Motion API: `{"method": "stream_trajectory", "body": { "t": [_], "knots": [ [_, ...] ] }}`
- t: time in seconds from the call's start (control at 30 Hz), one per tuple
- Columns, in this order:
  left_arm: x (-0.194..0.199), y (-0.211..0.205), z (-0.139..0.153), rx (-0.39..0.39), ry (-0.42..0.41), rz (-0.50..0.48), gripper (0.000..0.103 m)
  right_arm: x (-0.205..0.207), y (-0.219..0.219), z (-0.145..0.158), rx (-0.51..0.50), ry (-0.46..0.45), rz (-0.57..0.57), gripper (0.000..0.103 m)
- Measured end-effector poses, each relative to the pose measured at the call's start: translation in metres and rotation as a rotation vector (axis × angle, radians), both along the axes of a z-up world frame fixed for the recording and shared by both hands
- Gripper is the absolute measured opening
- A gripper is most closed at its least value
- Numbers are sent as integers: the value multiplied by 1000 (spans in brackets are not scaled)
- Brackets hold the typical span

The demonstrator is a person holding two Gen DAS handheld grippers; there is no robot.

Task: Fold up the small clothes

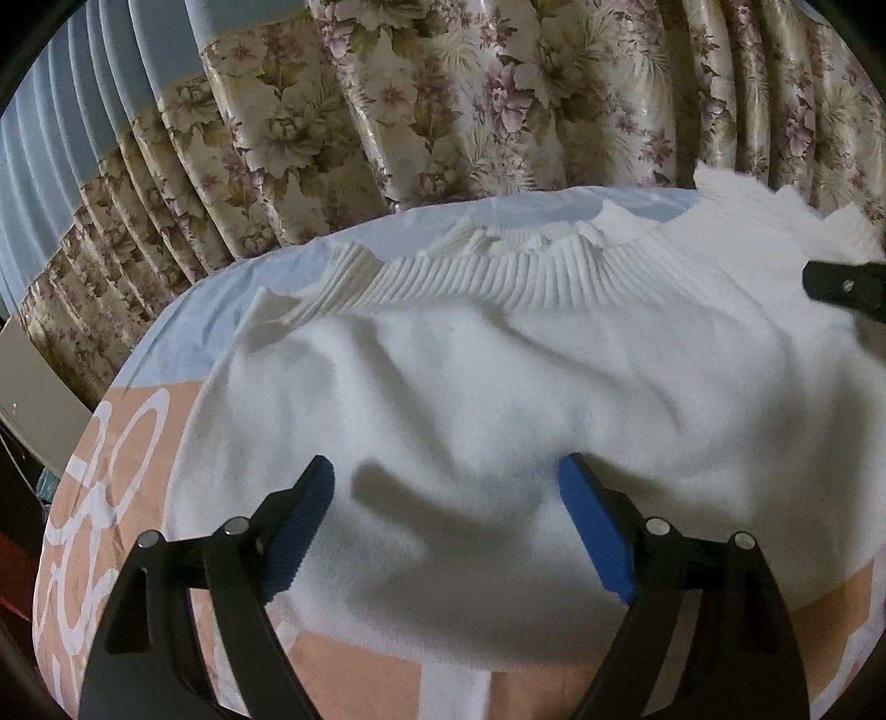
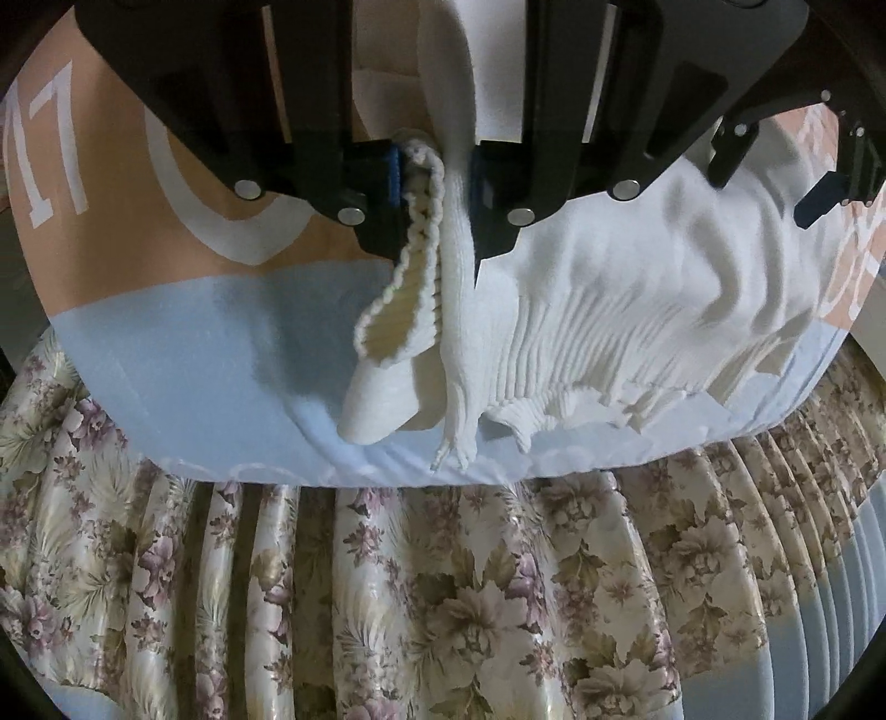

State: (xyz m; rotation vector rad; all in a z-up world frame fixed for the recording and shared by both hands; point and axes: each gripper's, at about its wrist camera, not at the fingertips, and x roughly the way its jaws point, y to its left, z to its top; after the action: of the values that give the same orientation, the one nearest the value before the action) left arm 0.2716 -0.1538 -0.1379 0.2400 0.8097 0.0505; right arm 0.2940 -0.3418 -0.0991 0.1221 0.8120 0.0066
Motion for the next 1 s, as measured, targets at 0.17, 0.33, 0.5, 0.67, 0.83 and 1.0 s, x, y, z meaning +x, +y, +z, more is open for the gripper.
{"method": "stream_trajectory", "body": {
  "t": [0.17, 0.33, 0.5, 0.67, 0.83, 1.0],
  "knots": [
    [-1, -4, -3, -6, 6, -33, 67, -3, 11, 16, 20, -22, 15, 17],
    [-2, -4, -3, -21, 15, -39, 64, -5, 27, 32, -4, -35, 32, 17],
    [2, 9, 4, -94, 27, -27, 65, -7, 42, 45, -14, -41, 54, 17],
    [7, 40, 31, -128, -23, 37, 65, -5, 66, 61, -17, -51, 86, 17],
    [23, 88, 55, -128, -70, 108, 65, 4, 98, 65, -4, -40, 115, 17],
    [37, 143, 56, -131, -62, 168, 65, 14, 127, 62, 16, -19, 137, 17]
  ]
}}
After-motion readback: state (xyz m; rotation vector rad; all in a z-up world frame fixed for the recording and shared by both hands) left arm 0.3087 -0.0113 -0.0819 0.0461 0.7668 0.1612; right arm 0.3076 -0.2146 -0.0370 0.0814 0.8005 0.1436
